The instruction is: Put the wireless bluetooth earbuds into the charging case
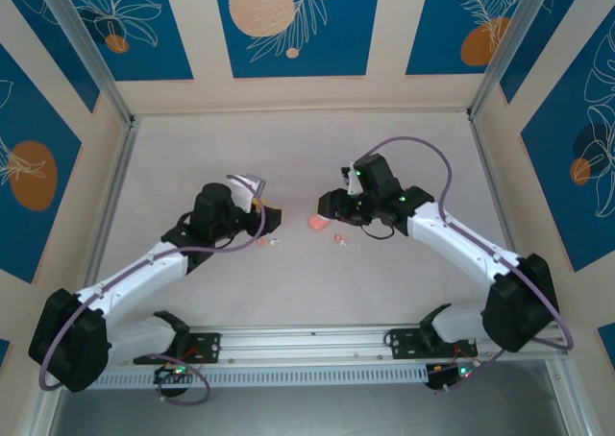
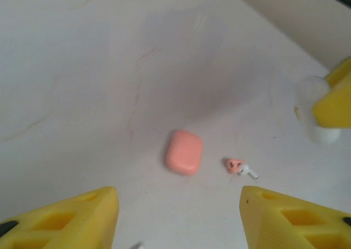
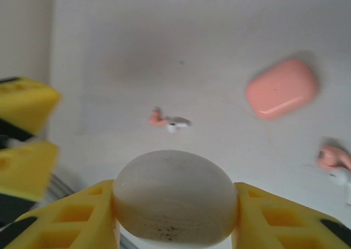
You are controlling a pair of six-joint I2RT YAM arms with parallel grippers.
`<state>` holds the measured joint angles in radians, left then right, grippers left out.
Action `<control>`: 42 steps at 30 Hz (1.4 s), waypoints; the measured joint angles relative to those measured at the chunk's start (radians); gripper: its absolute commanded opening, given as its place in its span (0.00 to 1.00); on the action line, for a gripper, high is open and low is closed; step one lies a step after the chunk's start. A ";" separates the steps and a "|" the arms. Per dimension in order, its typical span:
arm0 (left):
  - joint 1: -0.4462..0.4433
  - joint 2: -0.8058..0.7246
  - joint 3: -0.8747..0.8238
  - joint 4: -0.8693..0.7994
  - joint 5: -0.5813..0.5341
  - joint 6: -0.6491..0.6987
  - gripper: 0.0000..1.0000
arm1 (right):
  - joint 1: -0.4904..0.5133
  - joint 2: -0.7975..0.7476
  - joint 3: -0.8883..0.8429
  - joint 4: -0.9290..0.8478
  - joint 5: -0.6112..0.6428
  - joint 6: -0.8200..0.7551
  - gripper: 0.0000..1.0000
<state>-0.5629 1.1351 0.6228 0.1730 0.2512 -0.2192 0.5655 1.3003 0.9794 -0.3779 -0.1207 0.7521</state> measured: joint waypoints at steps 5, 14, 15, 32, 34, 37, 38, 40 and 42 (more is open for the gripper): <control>-0.043 0.000 -0.085 0.224 0.091 0.097 0.54 | -0.013 -0.047 -0.093 0.196 -0.076 0.080 0.46; -0.111 0.013 -0.091 0.429 0.156 0.229 0.52 | -0.004 -0.087 -0.203 0.477 -0.123 0.209 0.46; -0.118 0.020 -0.091 0.444 0.156 0.231 0.52 | -0.002 -0.089 -0.203 0.490 -0.124 0.218 0.46; -0.156 0.131 -0.091 0.657 0.051 0.183 0.48 | 0.057 -0.100 -0.204 0.603 -0.134 0.252 0.46; -0.156 0.143 -0.091 0.672 0.043 0.165 0.45 | 0.060 -0.100 -0.204 0.603 -0.134 0.253 0.46; -0.158 0.155 -0.092 0.689 0.039 0.145 0.43 | 0.062 -0.100 -0.204 0.603 -0.126 0.256 0.46; -0.158 0.158 -0.092 0.697 0.039 0.141 0.43 | 0.062 -0.100 -0.206 0.607 -0.124 0.256 0.46; -0.160 0.160 -0.092 0.707 0.035 0.134 0.42 | 0.064 -0.101 -0.208 0.614 -0.121 0.256 0.46; -0.161 0.160 -0.092 0.713 0.035 0.126 0.42 | 0.067 -0.102 -0.208 0.619 -0.119 0.259 0.46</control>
<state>-0.7235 1.2953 0.5308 0.8864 0.2867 -0.0937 0.6327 1.1984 0.7719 0.2409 -0.2398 1.0115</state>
